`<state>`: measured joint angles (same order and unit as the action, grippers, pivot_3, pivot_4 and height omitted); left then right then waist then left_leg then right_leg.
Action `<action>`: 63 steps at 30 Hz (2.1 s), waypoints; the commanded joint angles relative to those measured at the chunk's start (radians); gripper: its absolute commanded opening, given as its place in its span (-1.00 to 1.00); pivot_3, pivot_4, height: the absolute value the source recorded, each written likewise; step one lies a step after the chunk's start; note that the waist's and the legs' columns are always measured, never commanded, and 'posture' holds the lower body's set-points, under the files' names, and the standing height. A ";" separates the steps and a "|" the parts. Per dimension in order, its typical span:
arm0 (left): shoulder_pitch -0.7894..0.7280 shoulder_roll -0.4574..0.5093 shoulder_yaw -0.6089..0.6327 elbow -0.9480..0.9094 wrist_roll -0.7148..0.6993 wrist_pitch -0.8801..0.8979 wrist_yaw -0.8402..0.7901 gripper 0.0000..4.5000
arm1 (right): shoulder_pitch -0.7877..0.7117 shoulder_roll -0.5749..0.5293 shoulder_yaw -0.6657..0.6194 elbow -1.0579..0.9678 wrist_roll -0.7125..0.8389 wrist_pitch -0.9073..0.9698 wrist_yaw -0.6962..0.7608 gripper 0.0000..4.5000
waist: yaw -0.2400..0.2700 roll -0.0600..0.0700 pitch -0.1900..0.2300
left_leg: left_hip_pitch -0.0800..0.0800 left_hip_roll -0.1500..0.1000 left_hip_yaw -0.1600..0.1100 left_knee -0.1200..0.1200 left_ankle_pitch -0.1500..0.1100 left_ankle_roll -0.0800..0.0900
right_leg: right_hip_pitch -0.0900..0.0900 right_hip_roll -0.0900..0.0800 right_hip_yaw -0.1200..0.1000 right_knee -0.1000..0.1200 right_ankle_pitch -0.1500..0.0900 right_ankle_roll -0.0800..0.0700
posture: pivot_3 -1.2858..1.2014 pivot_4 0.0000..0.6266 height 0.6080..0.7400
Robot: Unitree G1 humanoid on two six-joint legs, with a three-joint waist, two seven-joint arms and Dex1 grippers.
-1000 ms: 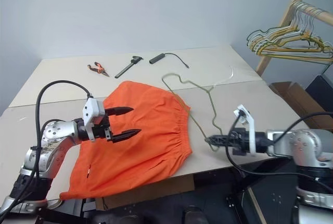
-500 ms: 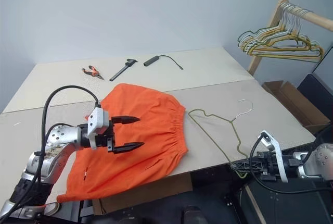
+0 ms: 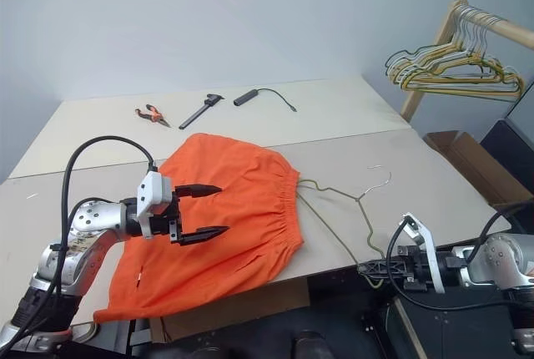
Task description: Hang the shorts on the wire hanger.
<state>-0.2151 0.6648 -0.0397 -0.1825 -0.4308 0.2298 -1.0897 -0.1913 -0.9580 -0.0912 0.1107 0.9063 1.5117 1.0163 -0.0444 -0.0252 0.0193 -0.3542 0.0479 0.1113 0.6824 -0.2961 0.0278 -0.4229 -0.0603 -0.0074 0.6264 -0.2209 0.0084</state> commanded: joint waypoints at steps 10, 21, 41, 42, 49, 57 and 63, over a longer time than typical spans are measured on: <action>-0.007 0.008 0.008 -0.024 0.021 -0.009 0.015 1.00 | -0.155 -0.004 0.128 0.070 -0.033 -0.048 0.140 -1.00 | -0.005 0.000 0.000 | 0.001 0.000 0.000 0.000 0.000 0.000 | 0.000 0.001 0.000 0.000 0.000 0.000 | -0.01 -1.00 1.00; 0.032 0.017 0.011 -0.073 0.049 -0.004 0.044 1.00 | -0.456 0.060 0.442 0.364 -0.236 -0.173 0.375 -1.00 | 0.005 0.000 0.000 | -0.001 0.000 0.000 0.000 0.000 0.001 | -0.001 0.000 0.000 0.000 0.003 -0.005 | 0.04 -1.00 1.00; 0.046 -0.008 -0.007 -0.091 0.075 -0.018 0.092 1.00 | -0.673 0.267 0.301 0.793 -0.456 -0.343 0.332 -1.00 | 0.043 0.001 0.000 | -0.001 0.000 0.002 0.001 0.000 0.000 | -0.001 -0.001 -0.001 0.001 0.004 -0.006 | 0.05 -1.00 1.00; 0.046 -0.009 -0.008 -0.090 0.074 -0.019 0.092 1.00 | -0.658 0.268 0.286 0.755 -0.454 -0.338 0.315 -1.00 | 0.042 0.001 -0.001 | -0.001 0.000 0.002 0.001 0.000 0.000 | -0.001 -0.001 0.000 0.001 0.004 -0.006 | 0.05 -1.00 1.00; -0.010 -0.020 -0.030 -0.044 0.093 -0.040 0.077 1.00 | -0.535 0.283 0.186 0.407 -0.438 -0.300 0.139 -1.00 | 0.034 0.002 -0.001 | -0.001 0.000 0.001 0.001 0.000 0.000 | -0.002 -0.001 0.000 0.003 0.004 -0.006 | 0.02 -1.00 1.00; -0.190 -0.045 -0.016 0.081 0.152 -0.090 0.110 1.00 | -0.493 0.245 0.187 0.103 -0.477 -0.417 0.047 -1.00 | 0.028 0.002 -0.001 | -0.001 0.000 0.001 0.001 0.000 0.000 | -0.002 0.000 -0.001 0.002 0.004 -0.006 | 0.02 -1.00 1.00; -0.397 -0.018 0.009 0.264 0.172 -0.178 0.052 1.00 | -0.507 0.202 0.273 -0.020 -0.568 -0.595 0.056 -1.00 | 0.027 0.002 -0.001 | -0.001 -0.001 0.001 0.001 0.000 0.000 | -0.002 0.000 -0.001 0.001 0.004 -0.005 | 0.03 -1.00 1.00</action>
<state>-0.5381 0.6258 -0.0633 0.0487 -0.2573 0.0938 -1.0151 -0.6630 -0.7381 0.1720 0.1545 0.3633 0.9927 1.0616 -0.0173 -0.0234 0.0186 -0.3560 0.0470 0.1128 0.6834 -0.2962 0.0277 -0.4248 -0.0604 -0.0087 0.6280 -0.2174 0.0029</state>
